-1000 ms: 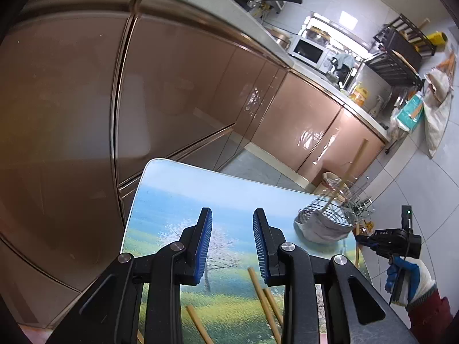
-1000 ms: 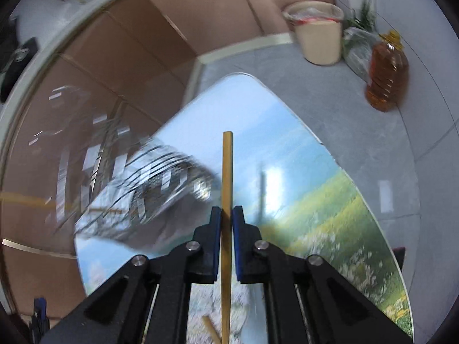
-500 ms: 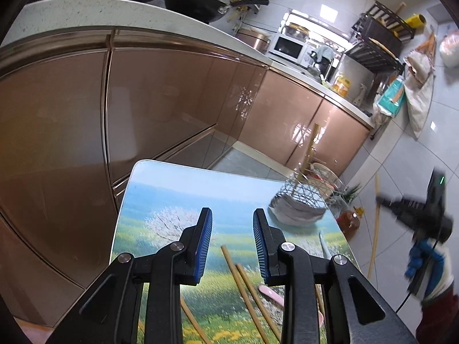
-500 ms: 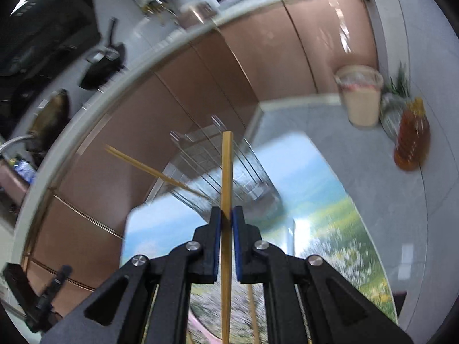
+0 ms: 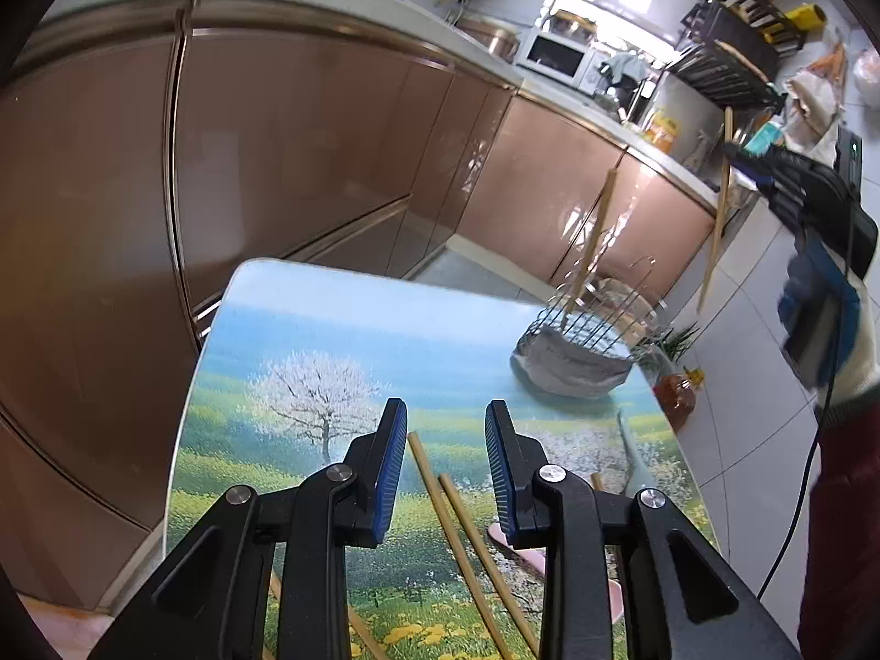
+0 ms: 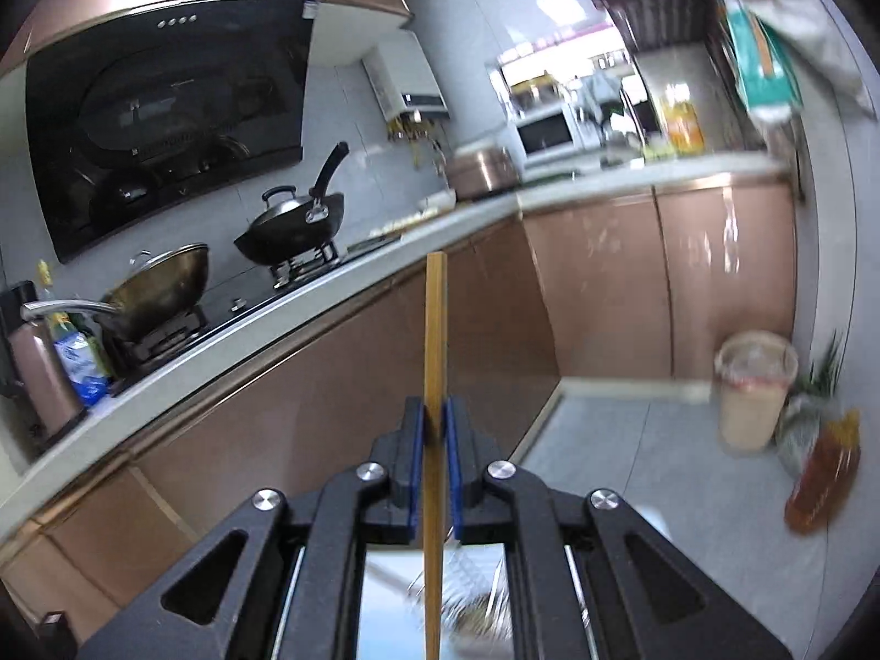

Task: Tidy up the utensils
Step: 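Lower the chopstick into the wire holder and open the right tool, then move both open tools over the remaining chopsticks on the table, then grasp a chopstick with the left tool while the right tool grasps another, then lower both chopsticks into the wire holder and open both tools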

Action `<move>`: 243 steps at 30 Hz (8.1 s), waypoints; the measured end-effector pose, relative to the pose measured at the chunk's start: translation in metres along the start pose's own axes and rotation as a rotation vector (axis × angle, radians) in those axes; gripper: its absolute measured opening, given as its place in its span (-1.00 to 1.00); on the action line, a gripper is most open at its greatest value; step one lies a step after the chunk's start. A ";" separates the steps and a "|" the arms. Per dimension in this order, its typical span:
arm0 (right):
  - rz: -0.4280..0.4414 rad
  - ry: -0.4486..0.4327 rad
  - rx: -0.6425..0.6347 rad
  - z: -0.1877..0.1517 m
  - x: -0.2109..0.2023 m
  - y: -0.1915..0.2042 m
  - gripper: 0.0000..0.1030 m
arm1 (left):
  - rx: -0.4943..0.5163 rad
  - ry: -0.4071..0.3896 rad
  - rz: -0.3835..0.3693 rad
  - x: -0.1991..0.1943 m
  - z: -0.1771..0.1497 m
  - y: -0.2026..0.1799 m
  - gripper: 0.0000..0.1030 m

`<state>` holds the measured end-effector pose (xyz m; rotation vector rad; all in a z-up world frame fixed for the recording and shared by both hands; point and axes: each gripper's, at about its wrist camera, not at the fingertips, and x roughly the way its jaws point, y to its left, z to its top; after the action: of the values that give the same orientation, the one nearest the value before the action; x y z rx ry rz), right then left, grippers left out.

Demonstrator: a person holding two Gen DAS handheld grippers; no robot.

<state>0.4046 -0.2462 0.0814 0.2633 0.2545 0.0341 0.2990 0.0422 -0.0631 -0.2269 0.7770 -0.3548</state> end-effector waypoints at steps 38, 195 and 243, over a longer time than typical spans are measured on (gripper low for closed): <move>-0.074 0.090 -0.187 -0.118 -0.127 -0.012 -0.22 | -0.052 -0.014 0.114 -0.069 -0.027 0.011 0.38; 0.063 0.069 -0.186 0.040 -0.053 0.003 -0.88 | 0.172 -0.287 0.054 0.025 0.187 -0.208 -0.88; -0.023 0.077 -0.238 -0.066 -0.110 -0.014 -0.34 | 0.198 -0.373 0.156 -0.056 0.098 -0.130 0.26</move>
<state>0.2821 -0.2507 0.0431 0.0227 0.3269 0.0509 0.3028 -0.0478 0.0833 -0.0421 0.3850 -0.2295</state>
